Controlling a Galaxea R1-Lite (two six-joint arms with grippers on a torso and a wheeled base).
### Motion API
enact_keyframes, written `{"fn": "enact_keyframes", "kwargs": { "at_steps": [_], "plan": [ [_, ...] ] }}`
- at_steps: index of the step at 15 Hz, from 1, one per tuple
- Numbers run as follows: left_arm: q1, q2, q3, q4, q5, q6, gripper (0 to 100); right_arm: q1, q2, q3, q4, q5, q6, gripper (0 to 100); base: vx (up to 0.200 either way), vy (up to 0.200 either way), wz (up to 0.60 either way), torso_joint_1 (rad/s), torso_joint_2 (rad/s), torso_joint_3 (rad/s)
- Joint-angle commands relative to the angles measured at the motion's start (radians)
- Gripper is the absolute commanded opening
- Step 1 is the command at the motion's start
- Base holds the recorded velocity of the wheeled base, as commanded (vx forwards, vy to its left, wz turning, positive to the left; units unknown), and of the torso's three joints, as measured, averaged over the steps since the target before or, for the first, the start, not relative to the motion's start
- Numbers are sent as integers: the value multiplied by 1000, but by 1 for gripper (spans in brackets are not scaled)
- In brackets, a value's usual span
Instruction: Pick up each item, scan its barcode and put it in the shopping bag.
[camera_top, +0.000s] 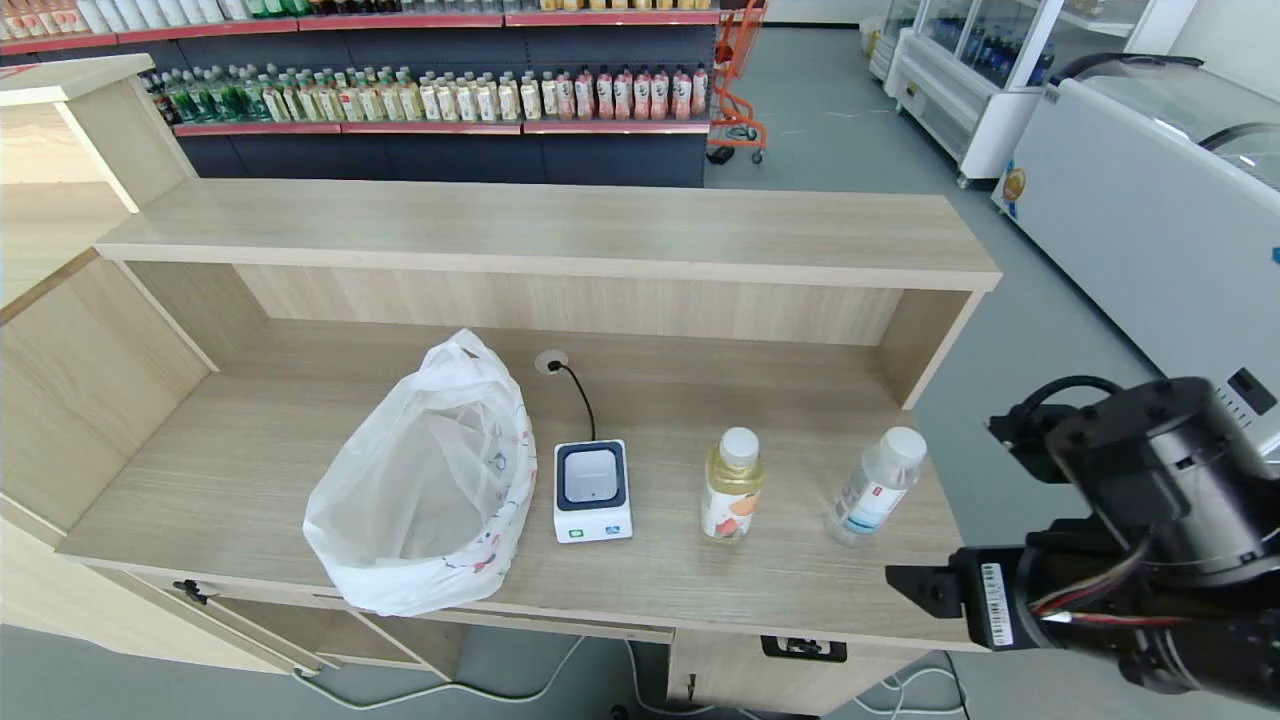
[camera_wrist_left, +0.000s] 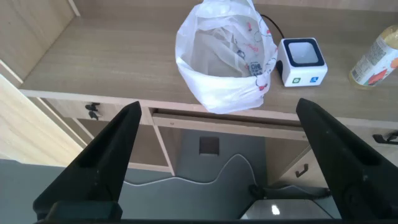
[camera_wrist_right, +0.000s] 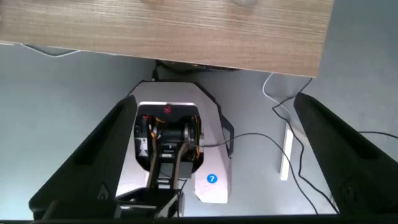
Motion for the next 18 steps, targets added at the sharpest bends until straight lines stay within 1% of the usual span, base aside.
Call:
{"fn": "enact_keyframes", "kwargs": {
  "at_steps": [1,2,3,5,6,7,8,9,11,13,14,15,18],
  "plan": [
    [0,1,0,0,0,1,100,51,177,39,-145,-59,9,100,0,0,0,0,0,0],
    [0,1,0,0,0,1,100,51,214,50,-197,-96,6,100,0,0,0,0,0,0],
    [0,1,0,0,0,-1,100,49,283,73,-311,-154,-14,100,0,0,0,0,0,0],
    [0,1,0,0,0,1,100,37,326,98,-400,-157,-71,100,0,0,0,0,0,0],
    [0,1,0,0,0,1,100,25,340,116,-475,-155,-95,100,0,0,0,0,0,0],
    [0,1,0,0,0,1,100,10,361,145,-555,-152,-150,100,0,0,0,0,0,0],
    [0,1,0,0,0,1,100,-7,373,156,-604,-154,-181,100,0,0,0,0,0,0],
    [0,1,0,0,0,1,100,-10,372,161,-633,-152,-184,100,0,0,0,0,0,0],
    [0,1,0,0,0,1,100,-32,372,196,-745,-143,-189,100,0,0,0,0,0,0],
    [0,1,0,0,0,1,100,-47,376,236,-765,-106,-195,100,0,0,0,0,0,0],
    [0,1,0,0,0,-1,100,-47,383,236,-769,-90,-195,100,0,0,0,0,0,0],
    [0,1,0,0,0,-1,100,-43,403,237,-802,-70,-195,100,0,0,0,0,0,0],
    [0,1,-2,0,0,1,100,-41,462,219,-842,-56,-201,100,0,0,0,0,0,0]
  ]
}}
